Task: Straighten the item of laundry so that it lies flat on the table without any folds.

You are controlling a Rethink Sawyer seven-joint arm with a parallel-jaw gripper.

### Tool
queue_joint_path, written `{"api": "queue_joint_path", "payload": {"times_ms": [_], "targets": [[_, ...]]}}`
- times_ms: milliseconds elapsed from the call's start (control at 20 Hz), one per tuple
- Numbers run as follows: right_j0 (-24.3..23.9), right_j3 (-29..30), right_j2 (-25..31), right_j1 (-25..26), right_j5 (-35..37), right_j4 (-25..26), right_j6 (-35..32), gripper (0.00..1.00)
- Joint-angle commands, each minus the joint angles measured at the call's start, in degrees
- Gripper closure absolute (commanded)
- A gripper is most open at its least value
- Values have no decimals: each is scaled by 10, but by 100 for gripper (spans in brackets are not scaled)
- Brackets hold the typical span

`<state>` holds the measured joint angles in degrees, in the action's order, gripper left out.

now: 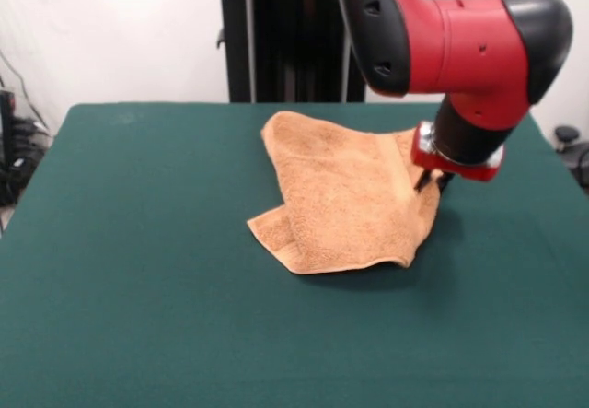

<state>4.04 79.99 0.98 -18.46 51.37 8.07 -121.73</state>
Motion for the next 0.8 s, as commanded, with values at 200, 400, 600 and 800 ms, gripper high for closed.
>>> {"api": "queue_joint_path", "payload": {"times_ms": [200, 400, 600, 800], "targets": [[-4, -56, 2, 33, 189, -18, -59, 100], [-6, -62, 1, 22, 217, -19, -64, 100], [-12, -56, 4, 19, 212, -21, -69, 100], [-22, -18, 9, 11, 173, -26, -66, 100]]}}
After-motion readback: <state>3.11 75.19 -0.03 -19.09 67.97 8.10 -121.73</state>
